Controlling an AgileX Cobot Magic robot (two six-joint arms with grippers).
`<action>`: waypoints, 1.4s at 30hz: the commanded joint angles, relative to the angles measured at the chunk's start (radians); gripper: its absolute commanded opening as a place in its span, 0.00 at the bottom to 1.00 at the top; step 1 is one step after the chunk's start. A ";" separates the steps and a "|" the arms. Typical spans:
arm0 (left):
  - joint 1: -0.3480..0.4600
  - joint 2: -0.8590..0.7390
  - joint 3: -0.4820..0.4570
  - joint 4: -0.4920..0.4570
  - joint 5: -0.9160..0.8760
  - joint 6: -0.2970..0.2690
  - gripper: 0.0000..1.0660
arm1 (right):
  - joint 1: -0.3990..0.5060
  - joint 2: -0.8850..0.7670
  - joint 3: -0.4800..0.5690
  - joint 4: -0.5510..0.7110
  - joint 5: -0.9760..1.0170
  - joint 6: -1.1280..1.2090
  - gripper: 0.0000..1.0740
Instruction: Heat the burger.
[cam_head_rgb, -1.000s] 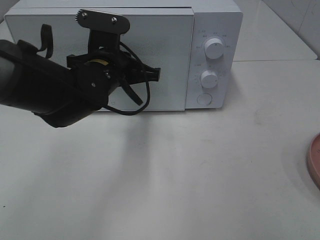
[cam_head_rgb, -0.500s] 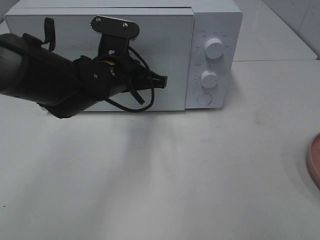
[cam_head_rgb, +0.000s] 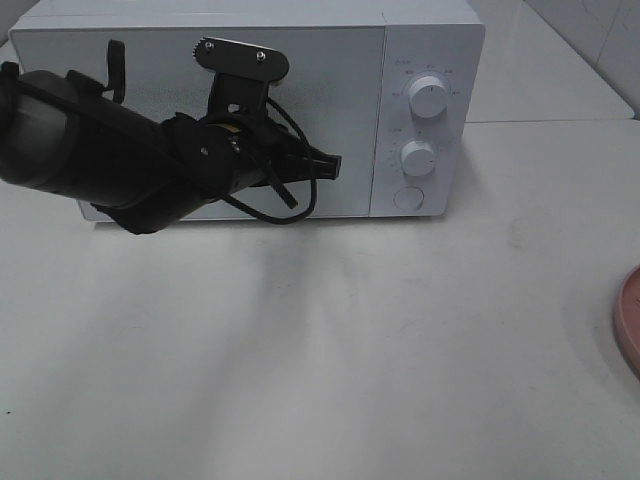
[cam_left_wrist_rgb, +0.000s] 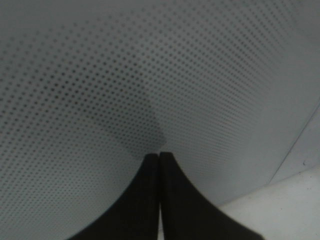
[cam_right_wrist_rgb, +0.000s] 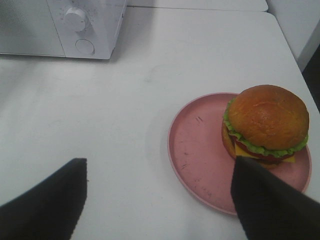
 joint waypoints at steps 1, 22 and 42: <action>0.028 -0.055 0.010 -0.025 -0.151 0.012 0.00 | -0.007 -0.027 -0.001 -0.003 -0.006 -0.004 0.71; -0.024 -0.308 0.229 -0.052 0.424 0.012 0.92 | -0.007 -0.027 -0.001 -0.003 -0.006 -0.004 0.71; 0.211 -0.497 0.224 0.427 1.217 -0.293 0.92 | -0.007 -0.027 -0.001 -0.003 -0.006 -0.004 0.71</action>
